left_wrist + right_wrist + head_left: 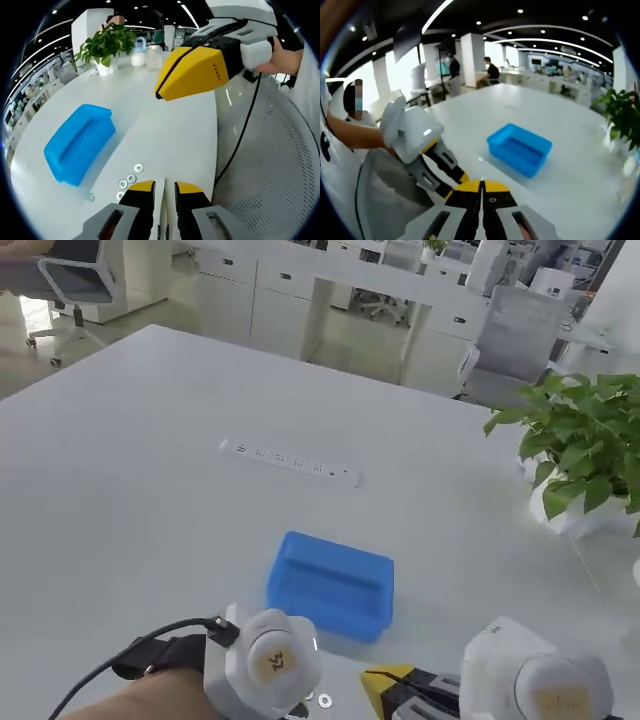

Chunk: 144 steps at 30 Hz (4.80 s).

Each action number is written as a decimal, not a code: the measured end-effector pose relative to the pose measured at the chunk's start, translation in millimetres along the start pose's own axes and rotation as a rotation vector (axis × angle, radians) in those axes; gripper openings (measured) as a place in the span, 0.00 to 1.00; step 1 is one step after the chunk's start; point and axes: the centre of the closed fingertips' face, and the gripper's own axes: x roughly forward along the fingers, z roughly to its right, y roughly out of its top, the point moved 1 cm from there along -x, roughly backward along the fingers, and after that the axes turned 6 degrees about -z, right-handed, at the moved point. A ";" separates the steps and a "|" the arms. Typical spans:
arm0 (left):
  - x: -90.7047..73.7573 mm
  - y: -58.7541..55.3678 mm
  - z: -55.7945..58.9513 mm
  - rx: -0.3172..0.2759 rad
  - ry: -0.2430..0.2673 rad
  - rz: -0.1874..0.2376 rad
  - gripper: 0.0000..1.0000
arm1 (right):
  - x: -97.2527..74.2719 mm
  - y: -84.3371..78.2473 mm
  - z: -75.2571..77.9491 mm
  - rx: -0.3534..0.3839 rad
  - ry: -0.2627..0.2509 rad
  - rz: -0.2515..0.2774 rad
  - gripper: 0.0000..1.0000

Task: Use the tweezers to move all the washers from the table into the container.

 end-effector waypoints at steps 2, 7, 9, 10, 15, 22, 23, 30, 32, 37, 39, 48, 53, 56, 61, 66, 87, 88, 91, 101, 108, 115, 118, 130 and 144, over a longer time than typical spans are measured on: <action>4.5 -1.3 0.3 -0.004 -0.008 -0.010 0.10 | -2.4 -0.8 1.3 0.026 -0.003 0.010 0.00; 11.4 -1.8 1.3 0.030 -0.018 -0.022 0.05 | -6.0 -3.7 4.3 0.038 -0.020 0.013 0.00; 15.4 -2.8 1.4 0.031 -0.027 -0.036 0.05 | -7.1 -4.6 5.6 0.042 -0.024 0.013 0.00; 17.4 -3.5 2.5 0.033 -0.032 -0.044 0.05 | -8.2 -4.4 6.2 0.045 -0.028 0.016 0.00; 23.1 -12.1 3.2 0.102 -0.010 -0.107 0.04 | -10.1 -3.7 8.3 0.062 -0.037 0.033 0.00; 26.8 -17.0 -1.8 0.089 0.005 -0.115 0.00 | -10.6 -9.3 9.2 0.086 -0.049 0.024 0.00; 27.2 -16.6 -2.9 0.081 0.001 -0.109 0.00 | -11.2 -9.8 9.2 0.089 -0.050 0.024 0.00; 20.5 -12.8 -2.3 0.041 -0.029 -0.059 0.00 | -18.6 -11.6 14.2 0.093 -0.067 0.031 0.00; 14.8 -8.3 -3.4 0.055 -0.018 -0.041 0.00 | -15.8 -18.2 16.6 0.080 -0.071 0.007 0.00; -6.0 4.5 -1.8 0.065 -0.008 0.018 0.00 | -9.8 -20.6 10.3 0.045 -0.043 -0.017 0.00; -16.1 9.2 -3.1 0.066 0.004 0.043 0.00 | -8.1 -17.7 7.1 0.028 -0.031 -0.017 0.00; -64.1 19.7 -7.5 0.058 0.071 0.156 0.00 | 0.1 -11.7 -7.0 -0.035 0.044 -0.027 0.00; -85.3 14.1 -11.9 0.039 0.122 0.193 0.00 | 8.4 -9.8 -25.0 -0.086 0.110 -0.042 0.00; -91.8 8.7 -12.2 0.028 0.134 0.197 0.00 | 15.6 -9.5 -33.9 -0.130 0.139 -0.058 0.02; -99.3 0.3 -10.2 0.023 0.149 0.200 0.00 | 30.4 -13.2 -53.3 -0.197 0.236 -0.112 0.11; -109.0 -7.6 -10.8 -0.001 0.169 0.219 0.00 | 48.8 -15.1 -67.4 -0.278 0.281 -0.166 0.14; -157.4 17.1 -30.1 -0.030 0.129 0.387 0.00 | 68.7 29.7 -75.0 -0.408 0.319 -0.141 0.17; -156.9 17.7 -27.4 -0.023 0.112 0.388 0.00 | 68.3 32.4 -76.5 -0.409 0.331 -0.138 0.18; -156.9 19.2 -22.5 -0.008 0.083 0.390 0.00 | 68.3 37.7 -85.2 -0.437 0.368 -0.131 0.17; -165.1 26.4 -6.3 0.068 -0.015 0.363 0.00 | 67.8 32.7 -103.8 -0.581 0.419 -0.162 0.06; -165.6 32.6 -7.4 0.094 -0.023 0.378 0.00 | 63.8 36.6 -97.4 -0.563 0.420 -0.162 0.04; -170.9 27.8 -21.3 -0.082 0.078 0.466 0.05 | 65.7 38.7 -90.4 -0.472 0.410 -0.161 0.02; -179.4 16.1 -27.3 -0.194 0.143 0.504 0.15 | 68.9 40.1 -88.0 -0.446 0.392 -0.150 0.02; -179.2 -59.4 -38.0 -0.523 0.580 0.400 0.60 | 93.6 56.7 -45.9 -0.223 0.302 -0.050 0.03; -197.6 -54.1 -60.7 -0.626 0.817 0.608 0.92 | 136.8 63.4 -16.3 -0.256 0.276 -0.049 0.03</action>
